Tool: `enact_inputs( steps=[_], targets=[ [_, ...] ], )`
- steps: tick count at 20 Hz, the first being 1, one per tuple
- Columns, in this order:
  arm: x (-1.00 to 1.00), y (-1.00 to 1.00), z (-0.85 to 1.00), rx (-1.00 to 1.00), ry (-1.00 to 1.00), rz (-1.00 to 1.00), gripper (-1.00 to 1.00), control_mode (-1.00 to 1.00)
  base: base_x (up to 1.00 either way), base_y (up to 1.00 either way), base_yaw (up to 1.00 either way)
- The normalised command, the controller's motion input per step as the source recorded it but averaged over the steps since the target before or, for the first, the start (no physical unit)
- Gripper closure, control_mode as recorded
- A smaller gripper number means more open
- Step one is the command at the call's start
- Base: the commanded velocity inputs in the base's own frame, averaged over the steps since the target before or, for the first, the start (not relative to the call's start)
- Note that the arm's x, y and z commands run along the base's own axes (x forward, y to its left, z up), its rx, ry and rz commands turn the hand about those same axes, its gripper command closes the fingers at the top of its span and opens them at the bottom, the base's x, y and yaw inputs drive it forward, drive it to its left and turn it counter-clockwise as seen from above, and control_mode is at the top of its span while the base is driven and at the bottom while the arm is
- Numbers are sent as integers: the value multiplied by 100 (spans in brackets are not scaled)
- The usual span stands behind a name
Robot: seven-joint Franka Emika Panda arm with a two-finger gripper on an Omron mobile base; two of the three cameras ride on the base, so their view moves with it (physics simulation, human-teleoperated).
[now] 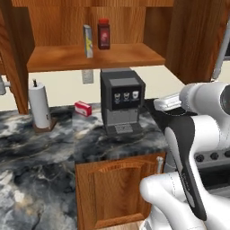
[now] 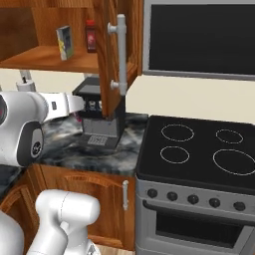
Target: Pick the cereal and honey bottle from the counter and place them in the cabinets closest to them.
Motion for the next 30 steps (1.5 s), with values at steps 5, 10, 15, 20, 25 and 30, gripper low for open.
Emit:
enact_inputs(
  steps=[5, 10, 15, 20, 25, 30],
  targets=[
    [0, 0, 0, 0, 0, 0, -100, 100, -53, -34, 0],
    [0, 0, 0, 0, 0, 0, -100, 100, -46, -28, -1],
    [0, 0, 0, 0, 0, 0, -100, 100, -37, -20, -1],
    [0, 0, 0, 0, 0, 0, -100, 100, -1, -1, 0],
    [0, 0, 0, 0, 0, 0, -100, 100, -47, -28, 0],
    [0, 0, 0, 0, 0, 0, -100, 100, -41, -17, 0]
  ],
)
